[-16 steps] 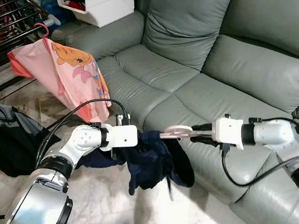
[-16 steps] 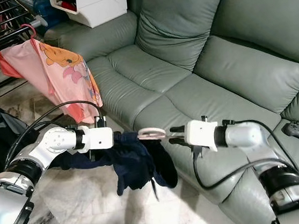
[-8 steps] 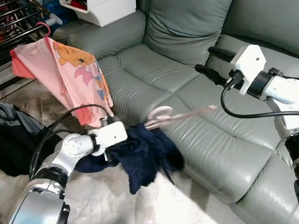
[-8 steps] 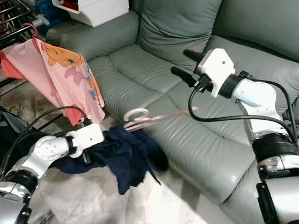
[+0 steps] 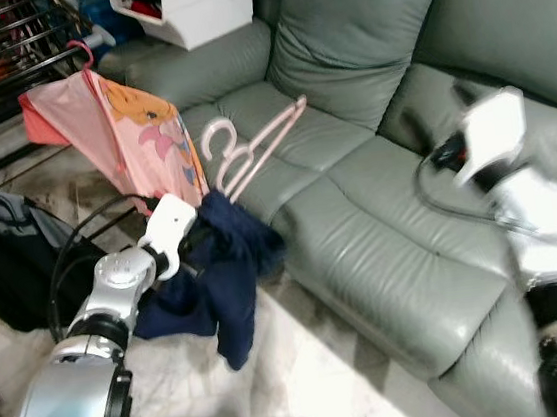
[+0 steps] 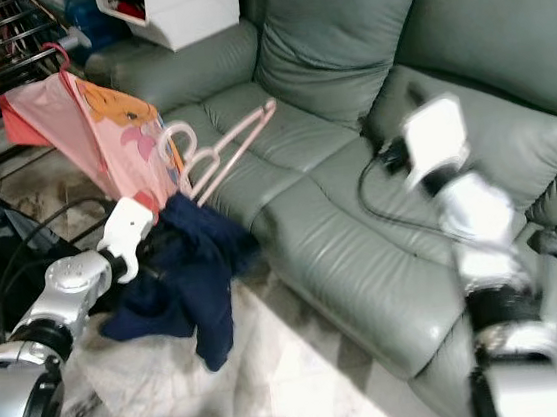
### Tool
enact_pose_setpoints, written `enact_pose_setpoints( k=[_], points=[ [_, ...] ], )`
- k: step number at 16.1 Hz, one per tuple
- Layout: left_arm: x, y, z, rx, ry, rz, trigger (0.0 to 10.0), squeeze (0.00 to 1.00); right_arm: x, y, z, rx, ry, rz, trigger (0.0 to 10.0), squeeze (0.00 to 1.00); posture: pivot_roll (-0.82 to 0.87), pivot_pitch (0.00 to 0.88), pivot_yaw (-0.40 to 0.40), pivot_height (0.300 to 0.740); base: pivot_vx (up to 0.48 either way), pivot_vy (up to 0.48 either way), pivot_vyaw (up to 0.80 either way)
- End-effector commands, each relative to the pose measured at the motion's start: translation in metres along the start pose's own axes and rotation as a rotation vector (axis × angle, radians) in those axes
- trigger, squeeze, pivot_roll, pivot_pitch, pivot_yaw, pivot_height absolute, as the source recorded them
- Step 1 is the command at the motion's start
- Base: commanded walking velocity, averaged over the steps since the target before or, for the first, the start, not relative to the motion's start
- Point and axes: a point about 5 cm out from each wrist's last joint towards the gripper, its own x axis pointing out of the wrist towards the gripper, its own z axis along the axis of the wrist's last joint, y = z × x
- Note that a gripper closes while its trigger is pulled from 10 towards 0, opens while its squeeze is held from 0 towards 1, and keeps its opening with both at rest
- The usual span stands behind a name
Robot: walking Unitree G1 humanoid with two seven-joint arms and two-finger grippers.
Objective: Hang hanger
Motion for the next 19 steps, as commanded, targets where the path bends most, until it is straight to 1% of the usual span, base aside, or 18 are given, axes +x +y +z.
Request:
enact_pose_setpoints(
  k=[1,2,3,4,5,6,7,8,9,10,11,12,13,14,15,16,18,19],
  points=[
    [0.004,0.008,0.029,0.005,-0.12,0.002,0.0,0.0,-0.001,0.01,-0.009,0.067,0.047,-0.009,10.0,1.0,-0.02,0.021,0.052,0.74,0.0,0.0,0.0],
    [0.005,0.005,0.04,0.013,-0.175,-0.037,0.0,0.0,-0.002,0.016,-0.016,0.111,0.089,-0.007,10.0,1.0,-0.02,0.021,0.053,0.74,0.0,0.0,0.0],
    [0.006,0.001,0.053,0.039,-0.236,-0.099,0.0,0.0,-0.002,0.018,-0.019,0.137,0.107,-0.013,10.0,1.0,-0.02,0.024,0.052,0.74,0.0,0.0,0.0],
    [0.006,-0.004,0.061,0.077,-0.271,-0.147,0.0,0.0,0.0,0.02,-0.022,0.17,0.131,0.0,10.0,1.0,-0.02,0.024,0.052,0.74,0.0,0.0,0.0],
    [0.005,-0.015,0.077,0.163,-0.329,-0.254,0.0,0.0,0.002,0.025,-0.027,0.206,0.175,0.05,10.0,1.0,-0.01,0.025,0.049,0.74,0.0,0.0,0.0],
    [0.005,-0.015,0.077,0.163,-0.329,-0.254,0.0,0.0,0.002,0.025,-0.027,0.206,0.175,0.05,10.0,1.0,-0.01,0.025,0.049,0.74,0.0,0.0,0.0],
    [0.004,-0.022,0.086,0.211,-0.36,-0.32,0.0,0.0,0.003,0.029,-0.028,0.218,0.191,0.079,10.0,0.86,-0.01,0.025,0.049,0.74,0.0,0.0,0.0],
    [0.003,-0.025,0.09,0.247,-0.37,-0.348,0.0,0.0,0.003,0.03,-0.03,0.224,0.204,0.096,10.0,0.74,-0.01,0.027,0.048,0.74,0.0,0.0,0.0],
    [0.001,-0.029,0.097,0.328,-0.381,-0.399,0.0,0.0,0.001,0.031,-0.031,0.244,0.223,0.146,10.0,0.04,-0.01,0.028,0.05,0.74,0.0,0.0,0.0],
    [0.0,-0.03,0.098,0.343,-0.379,-0.406,0.0,0.0,0.001,0.03,-0.031,0.246,0.22,0.156,10.0,0.0,-0.01,0.028,0.05,0.74,0.0,0.0,0.0],
    [0.0,-0.03,0.105,0.355,-0.391,-0.409,0.0,0.0,-0.002,0.03,-0.033,0.286,0.241,0.176,10.0,0.0,-0.02,0.028,0.052,0.74,0.0,0.0,0.0],
    [0.0,-0.03,0.107,0.356,-0.398,-0.408,0.0,0.0,-0.002,0.03,-0.034,0.297,0.248,0.182,10.0,0.0,-0.02,0.028,0.052,0.74,0.0,0.0,0.0],
    [0.0,-0.032,0.12,0.363,-0.446,-0.403,0.0,0.0,-0.011,0.038,-0.043,0.378,0.31,0.253,10.0,0.0,-0.02,0.028,0.052,0.74,0.0,0.0,0.0],
    [0.001,-0.034,0.13,0.363,-0.477,-0.401,0.0,0.0,-0.018,0.047,-0.05,0.423,0.366,0.329,10.0,0.0,-0.02,0.029,0.051,0.74,0.0,0.0,0.0],
    [0.001,-0.038,0.137,0.365,-0.5,-0.408,0.0,0.0,-0.023,0.053,-0.052,0.449,0.37,0.371,10.0,0.0,-0.02,0.028,0.049,0.74,0.0,0.0,0.0],
    [0.001,-0.04,0.139,0.366,-0.505,-0.412,0.0,0.0,-0.023,0.054,-0.051,0.459,0.356,0.376,10.0,0.0,-0.02,0.028,0.049,0.74,0.0,0.0,0.0],
    [0.003,-0.042,0.136,0.387,-0.485,-0.42,0.0,0.0,-0.015,0.047,-0.038,0.433,0.257,0.339,10.0,0.0,-0.02,0.028,0.05,0.74,0.0,0.0,0.0],
    [0.003,-0.042,0.131,0.408,-0.465,-0.418,0.0,0.0,-0.01,0.041,-0.029,0.42,0.194,0.308,10.0,0.0,-0.02,0.029,0.051,0.74,0.0,0.0,0.0]
  ],
)
